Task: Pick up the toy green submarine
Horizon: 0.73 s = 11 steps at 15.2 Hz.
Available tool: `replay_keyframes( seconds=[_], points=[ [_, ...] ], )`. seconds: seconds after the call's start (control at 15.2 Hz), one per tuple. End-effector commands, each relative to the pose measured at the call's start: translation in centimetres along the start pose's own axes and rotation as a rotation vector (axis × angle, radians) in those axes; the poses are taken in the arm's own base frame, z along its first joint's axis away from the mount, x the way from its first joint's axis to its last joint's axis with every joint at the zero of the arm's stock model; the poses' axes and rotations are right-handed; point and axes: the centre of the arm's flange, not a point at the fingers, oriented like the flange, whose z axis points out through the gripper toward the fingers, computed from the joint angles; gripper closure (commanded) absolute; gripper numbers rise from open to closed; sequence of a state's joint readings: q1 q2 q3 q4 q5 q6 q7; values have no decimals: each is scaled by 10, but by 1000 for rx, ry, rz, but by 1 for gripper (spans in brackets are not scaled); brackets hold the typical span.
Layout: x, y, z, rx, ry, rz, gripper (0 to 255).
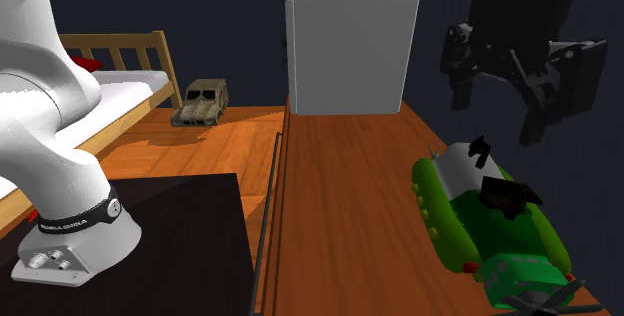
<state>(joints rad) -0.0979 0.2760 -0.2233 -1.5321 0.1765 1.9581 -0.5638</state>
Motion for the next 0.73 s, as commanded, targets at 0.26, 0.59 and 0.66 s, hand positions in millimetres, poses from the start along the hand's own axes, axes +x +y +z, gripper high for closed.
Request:
replay_keyframes(
  seconds=[0.26, 0.59, 0.66],
  points=[
    [-5, 0, 28, 0, 1, -1, 0],
    [-5, 1, 28, 0, 1, -1, 255],
    [-5, 1, 28, 0, 1, -1, 255]
  ],
)
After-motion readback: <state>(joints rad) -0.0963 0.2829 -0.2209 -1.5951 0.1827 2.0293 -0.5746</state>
